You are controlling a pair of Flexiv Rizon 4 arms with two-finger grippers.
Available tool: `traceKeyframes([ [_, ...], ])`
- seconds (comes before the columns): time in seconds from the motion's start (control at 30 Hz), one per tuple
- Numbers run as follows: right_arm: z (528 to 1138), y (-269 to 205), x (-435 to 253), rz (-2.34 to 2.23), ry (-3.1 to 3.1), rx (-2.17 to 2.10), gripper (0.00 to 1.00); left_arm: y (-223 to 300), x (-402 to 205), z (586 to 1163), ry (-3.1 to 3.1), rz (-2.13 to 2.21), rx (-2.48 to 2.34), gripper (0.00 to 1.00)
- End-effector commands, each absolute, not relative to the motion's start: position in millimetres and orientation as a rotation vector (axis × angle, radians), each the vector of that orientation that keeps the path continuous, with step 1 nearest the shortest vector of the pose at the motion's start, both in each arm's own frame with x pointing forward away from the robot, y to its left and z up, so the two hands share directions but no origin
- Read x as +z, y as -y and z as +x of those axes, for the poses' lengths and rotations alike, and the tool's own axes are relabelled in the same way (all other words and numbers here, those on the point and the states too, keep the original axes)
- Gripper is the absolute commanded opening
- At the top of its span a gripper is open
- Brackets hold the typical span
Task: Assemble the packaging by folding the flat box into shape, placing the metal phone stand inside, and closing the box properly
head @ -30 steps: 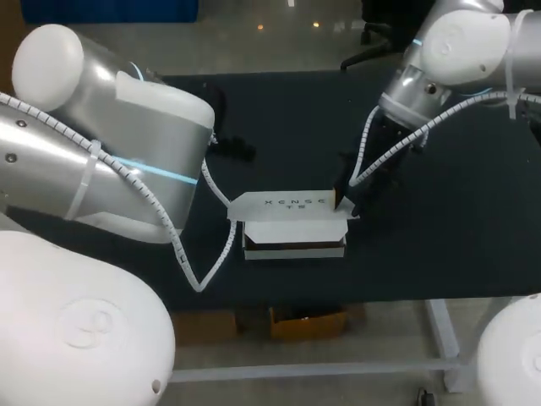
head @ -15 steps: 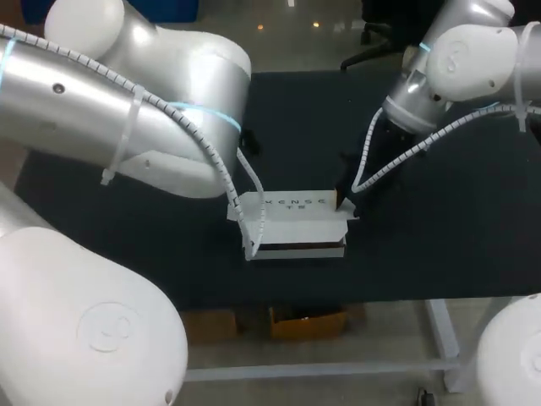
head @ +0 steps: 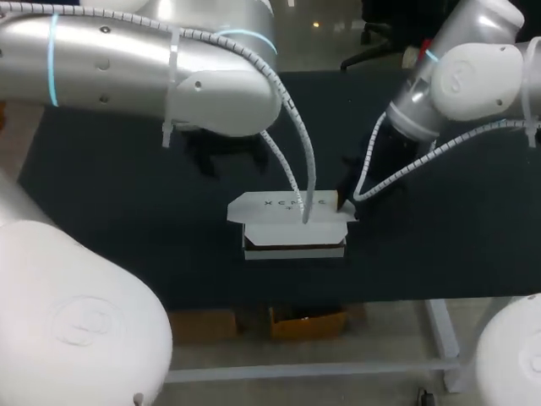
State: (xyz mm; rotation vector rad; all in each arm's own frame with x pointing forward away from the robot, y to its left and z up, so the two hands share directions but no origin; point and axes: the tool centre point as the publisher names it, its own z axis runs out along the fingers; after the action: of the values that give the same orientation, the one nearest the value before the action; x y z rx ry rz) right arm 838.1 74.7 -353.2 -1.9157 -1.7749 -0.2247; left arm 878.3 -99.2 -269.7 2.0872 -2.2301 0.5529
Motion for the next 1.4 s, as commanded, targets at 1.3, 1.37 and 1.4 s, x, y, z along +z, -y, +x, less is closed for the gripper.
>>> traceKeyframes([
  [1.3, 835, -72, -359, -1.972, 1.801, -0.323, 0.44, 102, -292, 852, 1.924, 1.878, 0.032, 0.59],
  [1.37, 835, -72, -359, -1.974, 1.801, -0.327, 0.44, 102, -295, 853, 1.926, 1.869, 0.037, 0.56],
  [1.4, 835, -72, -359, -1.975, 1.802, -0.33, 0.44, 102, -296, 853, 1.925, 1.872, 0.04, 0.57],
])
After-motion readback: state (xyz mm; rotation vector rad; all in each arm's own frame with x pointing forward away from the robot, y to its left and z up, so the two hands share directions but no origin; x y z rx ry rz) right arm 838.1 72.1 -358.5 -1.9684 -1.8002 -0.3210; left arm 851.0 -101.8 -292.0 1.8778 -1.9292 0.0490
